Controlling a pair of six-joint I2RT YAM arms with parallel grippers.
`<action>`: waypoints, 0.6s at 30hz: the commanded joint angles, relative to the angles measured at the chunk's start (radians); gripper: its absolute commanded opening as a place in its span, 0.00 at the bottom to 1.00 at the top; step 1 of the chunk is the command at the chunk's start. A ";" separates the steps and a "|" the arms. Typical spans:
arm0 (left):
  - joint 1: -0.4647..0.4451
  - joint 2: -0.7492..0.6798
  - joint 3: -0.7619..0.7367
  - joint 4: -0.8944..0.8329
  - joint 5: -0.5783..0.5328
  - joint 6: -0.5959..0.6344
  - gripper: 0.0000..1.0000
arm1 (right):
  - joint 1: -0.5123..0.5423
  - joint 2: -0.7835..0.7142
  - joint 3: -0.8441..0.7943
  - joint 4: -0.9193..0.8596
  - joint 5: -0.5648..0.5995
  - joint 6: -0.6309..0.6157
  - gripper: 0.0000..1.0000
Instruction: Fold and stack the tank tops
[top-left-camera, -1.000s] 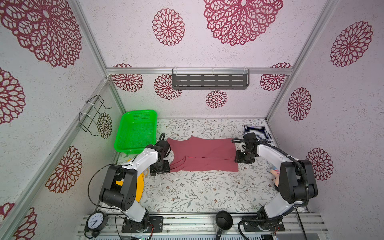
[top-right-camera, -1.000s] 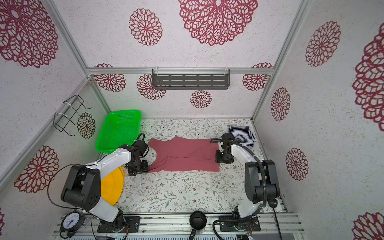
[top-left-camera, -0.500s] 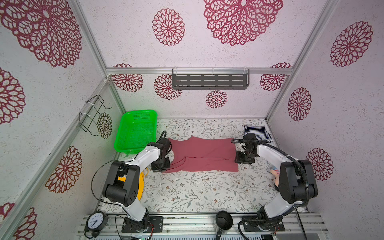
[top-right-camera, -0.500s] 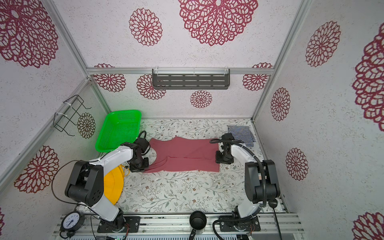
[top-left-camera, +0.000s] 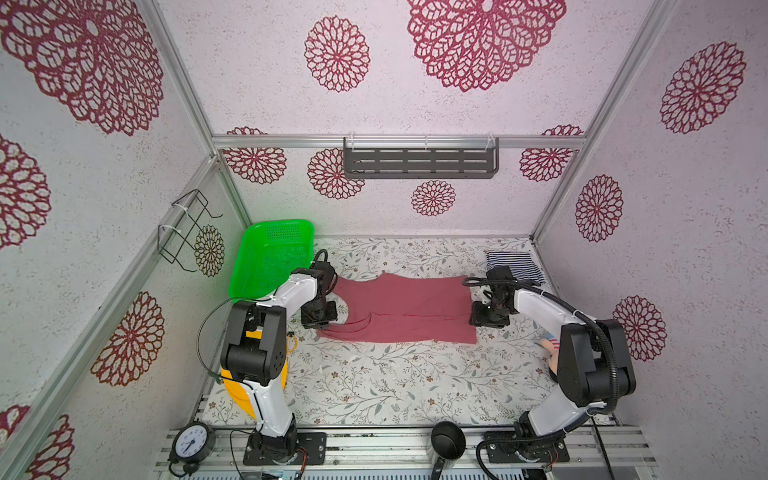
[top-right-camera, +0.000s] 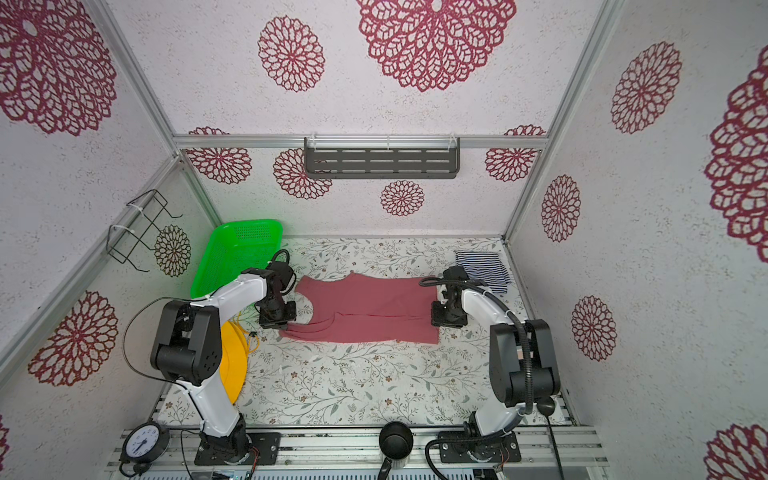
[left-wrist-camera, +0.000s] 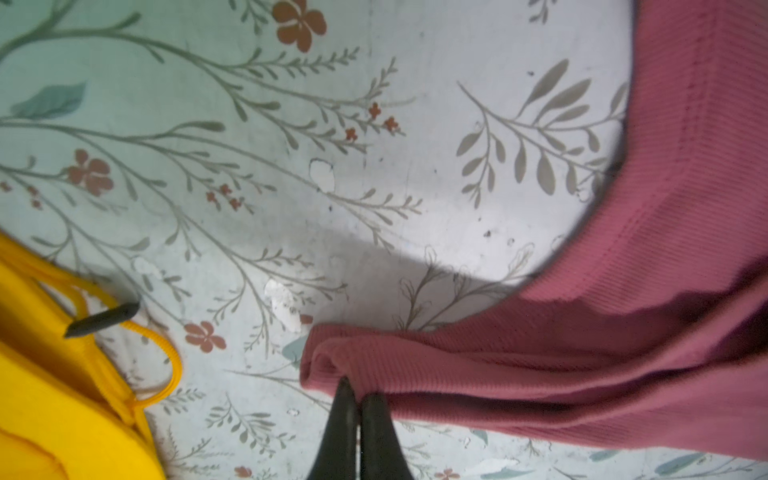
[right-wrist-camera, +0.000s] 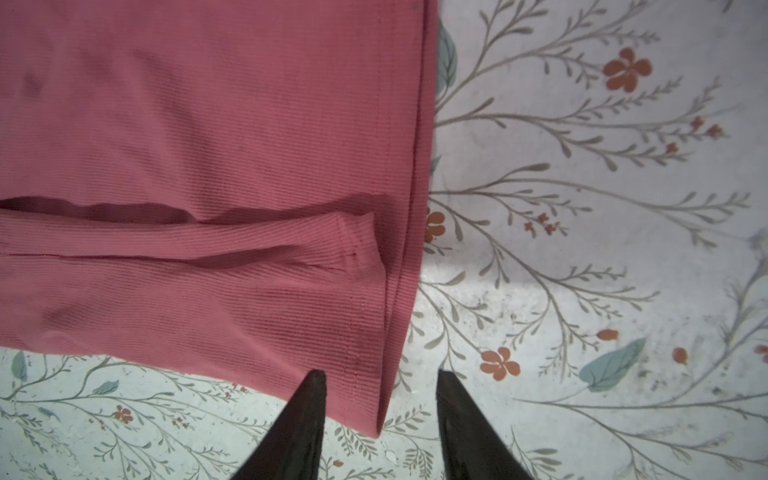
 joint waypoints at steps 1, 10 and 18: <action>0.031 0.050 0.029 -0.017 0.029 0.055 0.00 | -0.006 -0.017 0.005 -0.010 0.030 -0.018 0.46; 0.081 0.050 0.028 -0.024 0.002 0.061 0.00 | -0.005 0.001 -0.006 0.004 0.034 -0.028 0.42; 0.084 -0.003 0.070 -0.074 -0.066 0.049 0.57 | 0.021 -0.013 -0.045 0.036 -0.028 -0.043 0.43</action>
